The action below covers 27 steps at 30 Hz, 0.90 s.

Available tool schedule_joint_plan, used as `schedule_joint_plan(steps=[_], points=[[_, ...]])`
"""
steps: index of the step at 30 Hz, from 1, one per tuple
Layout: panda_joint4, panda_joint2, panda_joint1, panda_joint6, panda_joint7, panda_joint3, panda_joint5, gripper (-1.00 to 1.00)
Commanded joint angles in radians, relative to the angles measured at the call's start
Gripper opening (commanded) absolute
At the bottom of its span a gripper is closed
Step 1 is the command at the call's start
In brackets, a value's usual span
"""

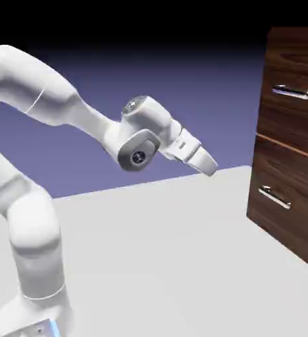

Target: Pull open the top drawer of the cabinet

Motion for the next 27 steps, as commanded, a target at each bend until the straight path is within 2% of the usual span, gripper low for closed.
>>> schedule_joint_plan(steps=[1,27], points=[[0.023,0.014,-0.001,-0.001,-0.035,0.002,-0.044,0.0],[0.613,0.38,-0.024,-0.031,-0.935,0.06,-1.174,0.0]])
